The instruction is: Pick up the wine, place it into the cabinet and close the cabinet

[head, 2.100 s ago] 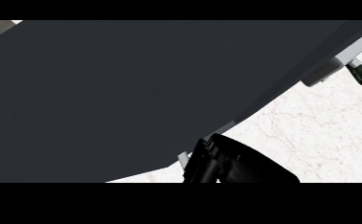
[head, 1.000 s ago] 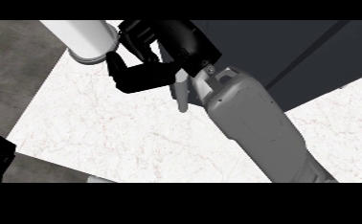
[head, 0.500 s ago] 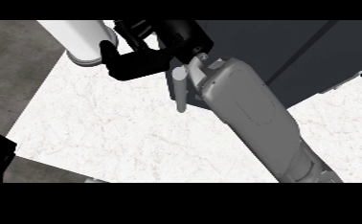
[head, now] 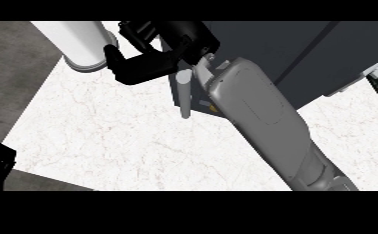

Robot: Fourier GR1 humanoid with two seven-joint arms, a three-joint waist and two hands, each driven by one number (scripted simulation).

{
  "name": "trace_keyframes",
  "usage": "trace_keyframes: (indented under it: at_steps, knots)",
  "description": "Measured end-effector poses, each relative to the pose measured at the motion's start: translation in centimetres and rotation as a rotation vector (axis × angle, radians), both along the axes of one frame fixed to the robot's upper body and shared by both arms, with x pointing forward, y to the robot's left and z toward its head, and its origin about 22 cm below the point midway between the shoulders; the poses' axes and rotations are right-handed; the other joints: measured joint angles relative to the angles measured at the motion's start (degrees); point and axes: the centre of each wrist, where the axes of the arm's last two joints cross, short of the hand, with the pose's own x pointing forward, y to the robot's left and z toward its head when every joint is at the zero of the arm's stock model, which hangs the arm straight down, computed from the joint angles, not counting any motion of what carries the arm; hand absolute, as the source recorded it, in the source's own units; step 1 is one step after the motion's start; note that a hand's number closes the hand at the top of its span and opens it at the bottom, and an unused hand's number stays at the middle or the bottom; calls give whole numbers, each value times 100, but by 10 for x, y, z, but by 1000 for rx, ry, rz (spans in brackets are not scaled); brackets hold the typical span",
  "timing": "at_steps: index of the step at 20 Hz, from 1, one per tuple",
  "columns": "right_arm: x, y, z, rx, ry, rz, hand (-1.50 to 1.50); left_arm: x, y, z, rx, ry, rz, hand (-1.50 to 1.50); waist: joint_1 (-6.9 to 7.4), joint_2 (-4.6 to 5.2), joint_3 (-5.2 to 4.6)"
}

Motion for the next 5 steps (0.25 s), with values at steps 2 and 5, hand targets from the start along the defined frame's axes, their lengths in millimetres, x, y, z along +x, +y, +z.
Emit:
trace_keyframes:
  at_steps: [2, 5]
  knots:
    - [1, 0, -1, 7, -13, 23, 150, -1, -1, -2, -4, 3, 3, 150, -34, -1, -12]
    - [3, 0, -4, 17, -31, 53, 150, -3, 0, -4, -4, 6, 9, 150, -64, -15, -21]
